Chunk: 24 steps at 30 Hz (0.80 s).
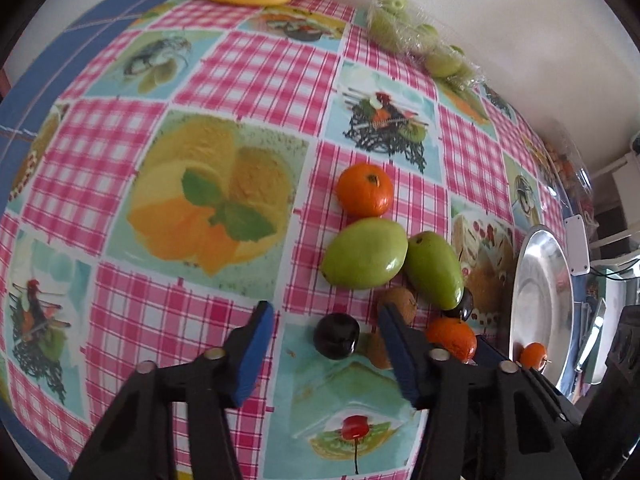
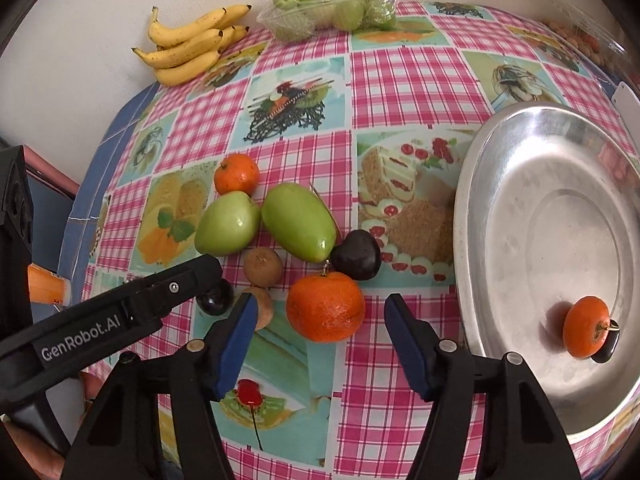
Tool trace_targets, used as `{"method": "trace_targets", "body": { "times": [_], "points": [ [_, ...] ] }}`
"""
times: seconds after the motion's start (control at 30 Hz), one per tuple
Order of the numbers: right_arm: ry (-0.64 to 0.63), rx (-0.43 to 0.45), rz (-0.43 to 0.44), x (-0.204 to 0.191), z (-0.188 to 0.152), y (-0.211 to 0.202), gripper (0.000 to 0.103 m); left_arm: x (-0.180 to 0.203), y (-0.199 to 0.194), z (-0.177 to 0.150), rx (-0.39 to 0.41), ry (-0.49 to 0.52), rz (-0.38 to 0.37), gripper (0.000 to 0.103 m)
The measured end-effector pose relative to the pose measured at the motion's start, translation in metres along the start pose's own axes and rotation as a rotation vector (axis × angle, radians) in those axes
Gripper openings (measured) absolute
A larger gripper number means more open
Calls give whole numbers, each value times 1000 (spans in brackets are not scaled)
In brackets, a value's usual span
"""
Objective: Organize fruits
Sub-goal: 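Grasp a tangerine with the right tool while the left tool grasps a dark plum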
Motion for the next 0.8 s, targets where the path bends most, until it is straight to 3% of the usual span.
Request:
{"method": "trace_targets", "body": {
  "times": [0.1, 0.27, 0.47, 0.8],
  "points": [
    [3, -14, -8, 1, -2, 5, 49, 0, 7, -3, -23, -6, -9, 42],
    [20, -19, 3, 2, -3, 8, 42, 7, 9, -6, -32, 11, -25, 27],
    [28, -17, 26, 0, -3, 2, 41, 7, 1, -1, -5, 1, -34, 26],
    [49, 63, 67, 1, 6, -35, 41, 12, -38, 15, 104, 15, -58, 26]
  ]
}}
Point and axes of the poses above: each gripper's, at about its wrist camera, not at the fingertips, and y roughly the way its jaws point, x to its right, z to its top, the point moved 10 cm from there along y, roughly the way its jaws point, and after that the axes turned 5 degrees about -x, right-handed, at the moved point
